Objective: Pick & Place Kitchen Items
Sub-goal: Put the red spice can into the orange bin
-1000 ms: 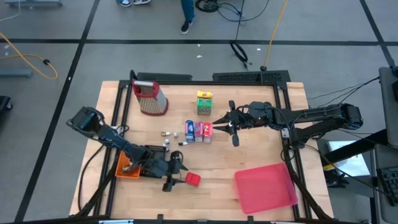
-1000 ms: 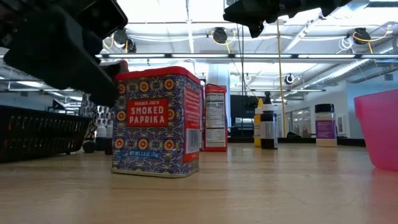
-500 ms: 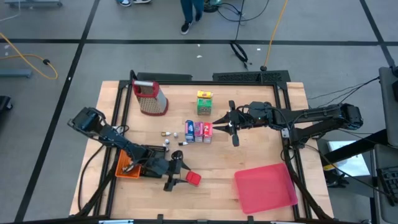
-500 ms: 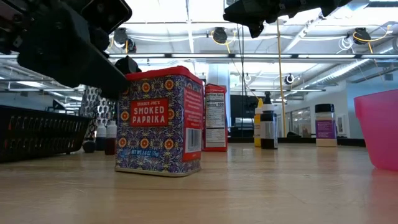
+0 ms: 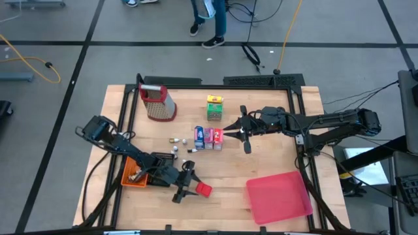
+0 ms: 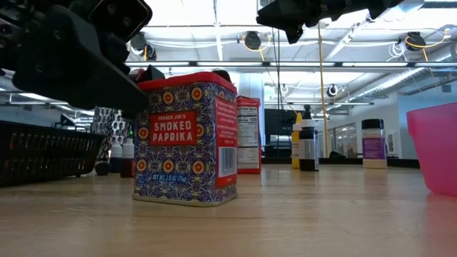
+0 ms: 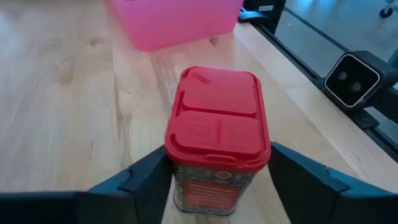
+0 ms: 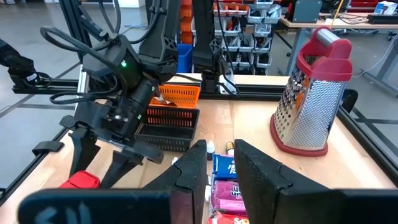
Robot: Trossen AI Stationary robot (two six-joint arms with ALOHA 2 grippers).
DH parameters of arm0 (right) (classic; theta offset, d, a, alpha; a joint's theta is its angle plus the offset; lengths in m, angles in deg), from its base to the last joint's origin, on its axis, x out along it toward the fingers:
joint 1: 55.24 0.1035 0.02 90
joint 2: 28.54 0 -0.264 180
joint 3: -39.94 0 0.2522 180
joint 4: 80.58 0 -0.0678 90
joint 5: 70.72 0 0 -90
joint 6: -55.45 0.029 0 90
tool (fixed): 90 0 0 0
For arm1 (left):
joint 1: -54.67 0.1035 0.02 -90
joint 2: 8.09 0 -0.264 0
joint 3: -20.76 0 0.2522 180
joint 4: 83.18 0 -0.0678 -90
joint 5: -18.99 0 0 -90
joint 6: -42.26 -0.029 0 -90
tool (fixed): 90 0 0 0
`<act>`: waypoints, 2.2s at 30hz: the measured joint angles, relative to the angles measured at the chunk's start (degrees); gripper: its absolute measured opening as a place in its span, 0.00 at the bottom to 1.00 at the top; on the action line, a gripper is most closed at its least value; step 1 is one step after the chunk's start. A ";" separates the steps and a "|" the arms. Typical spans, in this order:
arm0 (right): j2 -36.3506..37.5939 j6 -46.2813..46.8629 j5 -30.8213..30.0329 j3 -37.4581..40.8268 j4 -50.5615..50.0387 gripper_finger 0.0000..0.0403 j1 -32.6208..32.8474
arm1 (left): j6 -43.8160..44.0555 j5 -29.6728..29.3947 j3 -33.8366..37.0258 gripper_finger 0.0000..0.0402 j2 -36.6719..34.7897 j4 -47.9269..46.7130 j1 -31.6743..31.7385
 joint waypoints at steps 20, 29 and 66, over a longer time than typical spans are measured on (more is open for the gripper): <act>0.00 0.00 0.00 0.00 -0.93 0.19 0.01 | 5.41 -6.49 0.00 0.41 -11.38 -13.29 -0.44; 0.00 -0.42 -0.02 0.04 -2.23 0.19 0.00 | 19.80 -19.99 0.00 0.41 -32.20 -43.01 -9.22; -0.02 -1.31 -0.04 0.04 -2.41 0.19 0.00 | 91.75 -38.94 -0.75 0.41 -50.45 -109.21 -42.27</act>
